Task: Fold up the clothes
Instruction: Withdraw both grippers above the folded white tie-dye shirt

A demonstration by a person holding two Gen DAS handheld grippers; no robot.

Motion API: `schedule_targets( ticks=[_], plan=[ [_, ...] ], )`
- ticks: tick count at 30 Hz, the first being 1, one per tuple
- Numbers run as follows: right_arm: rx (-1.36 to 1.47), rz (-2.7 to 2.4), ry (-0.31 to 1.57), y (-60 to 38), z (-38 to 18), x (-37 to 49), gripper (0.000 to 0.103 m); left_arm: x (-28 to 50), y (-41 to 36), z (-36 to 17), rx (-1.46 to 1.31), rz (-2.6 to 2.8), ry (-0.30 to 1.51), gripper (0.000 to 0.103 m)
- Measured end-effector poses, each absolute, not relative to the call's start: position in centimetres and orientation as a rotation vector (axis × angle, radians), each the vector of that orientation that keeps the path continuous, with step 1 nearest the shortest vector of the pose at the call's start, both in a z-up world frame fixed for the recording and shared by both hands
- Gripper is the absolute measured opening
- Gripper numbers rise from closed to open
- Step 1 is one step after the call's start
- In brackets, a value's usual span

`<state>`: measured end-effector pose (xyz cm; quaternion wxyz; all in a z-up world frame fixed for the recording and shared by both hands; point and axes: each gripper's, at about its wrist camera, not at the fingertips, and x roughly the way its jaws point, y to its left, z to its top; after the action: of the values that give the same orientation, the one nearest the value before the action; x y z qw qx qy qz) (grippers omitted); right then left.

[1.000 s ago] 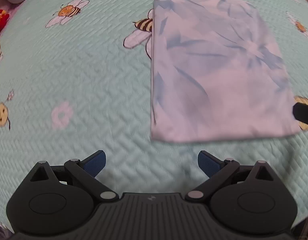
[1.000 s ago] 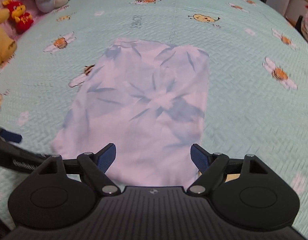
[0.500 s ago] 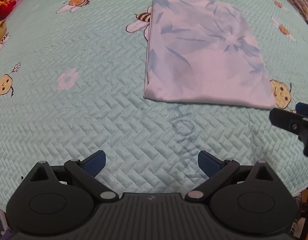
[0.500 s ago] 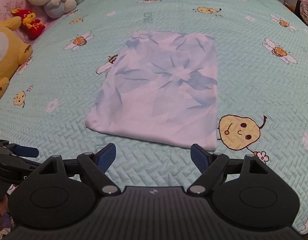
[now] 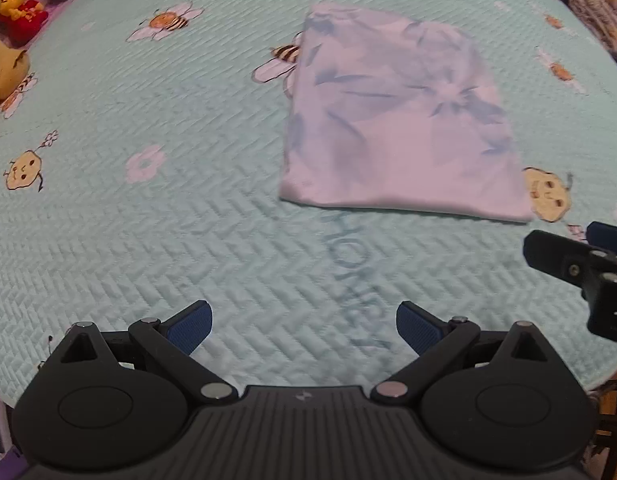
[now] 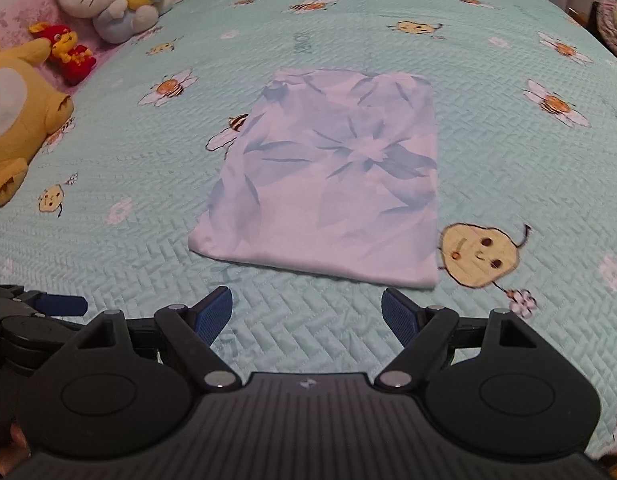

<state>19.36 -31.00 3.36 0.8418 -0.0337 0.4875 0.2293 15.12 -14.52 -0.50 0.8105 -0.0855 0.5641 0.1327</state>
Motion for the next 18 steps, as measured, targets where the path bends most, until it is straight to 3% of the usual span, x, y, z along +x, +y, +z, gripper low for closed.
schedule_targets(
  ticks=[8, 18],
  plan=[
    [-0.027, 0.454, 0.985, -32.4, 4.9, 19.7, 0.081, 16.4, -16.7, 1.9, -0.107, 0.272, 1.118, 0.101],
    [0.006, 0.448, 1.0, -32.5, 4.3, 20.9, 0.081, 17.7, -16.2, 1.0, -0.106, 0.283, 1.111, 0.101]
  ],
)
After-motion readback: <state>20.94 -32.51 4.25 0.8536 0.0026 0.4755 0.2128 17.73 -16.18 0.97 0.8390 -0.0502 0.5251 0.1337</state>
